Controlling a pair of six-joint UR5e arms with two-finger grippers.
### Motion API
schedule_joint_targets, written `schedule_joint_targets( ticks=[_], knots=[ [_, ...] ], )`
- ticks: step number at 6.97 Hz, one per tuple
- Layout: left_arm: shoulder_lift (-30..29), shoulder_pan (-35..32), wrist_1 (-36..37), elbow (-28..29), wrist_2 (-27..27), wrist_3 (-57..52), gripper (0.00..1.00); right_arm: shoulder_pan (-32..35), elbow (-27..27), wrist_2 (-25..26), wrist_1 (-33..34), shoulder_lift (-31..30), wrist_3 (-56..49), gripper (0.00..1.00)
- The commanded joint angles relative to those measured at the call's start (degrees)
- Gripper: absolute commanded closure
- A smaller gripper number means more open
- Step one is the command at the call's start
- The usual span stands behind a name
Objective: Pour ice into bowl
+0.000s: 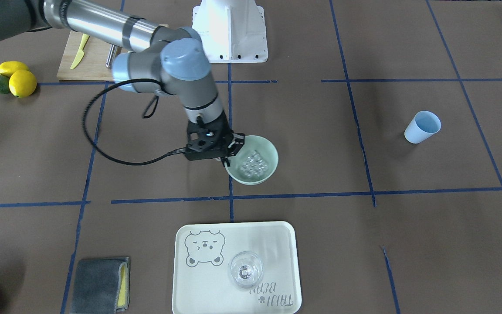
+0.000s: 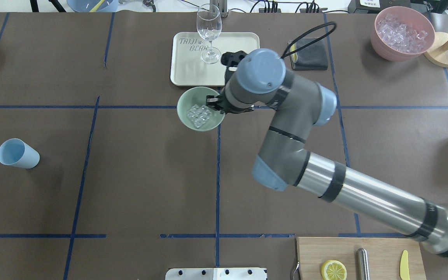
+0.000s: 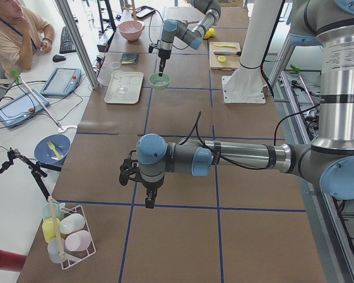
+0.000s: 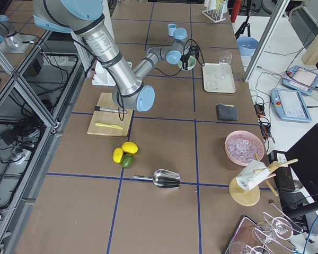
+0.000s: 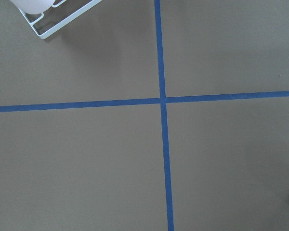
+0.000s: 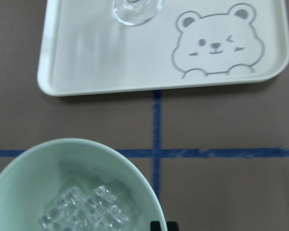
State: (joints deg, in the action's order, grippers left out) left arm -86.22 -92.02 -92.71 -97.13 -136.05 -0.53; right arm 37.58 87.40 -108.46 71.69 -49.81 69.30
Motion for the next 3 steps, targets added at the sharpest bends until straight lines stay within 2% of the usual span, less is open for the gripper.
schedule_joint_targets(
  ticks=[1,2,3],
  knots=[
    [0.0,0.0,0.0,0.0,0.0,0.0,0.0,9.7,9.3,-9.6,-0.9,-16.8,-15.0,1.0],
    [0.0,0.0,0.0,-0.1,-0.1,0.0,0.0,12.7,10.5,-9.5,-1.0,-23.7,-23.5,1.0],
    [0.0,0.0,-0.1,-0.2,-0.2,0.0,0.0,14.9,10.5,-9.6,-1.0,-27.7,-28.1,1.0]
  ],
)
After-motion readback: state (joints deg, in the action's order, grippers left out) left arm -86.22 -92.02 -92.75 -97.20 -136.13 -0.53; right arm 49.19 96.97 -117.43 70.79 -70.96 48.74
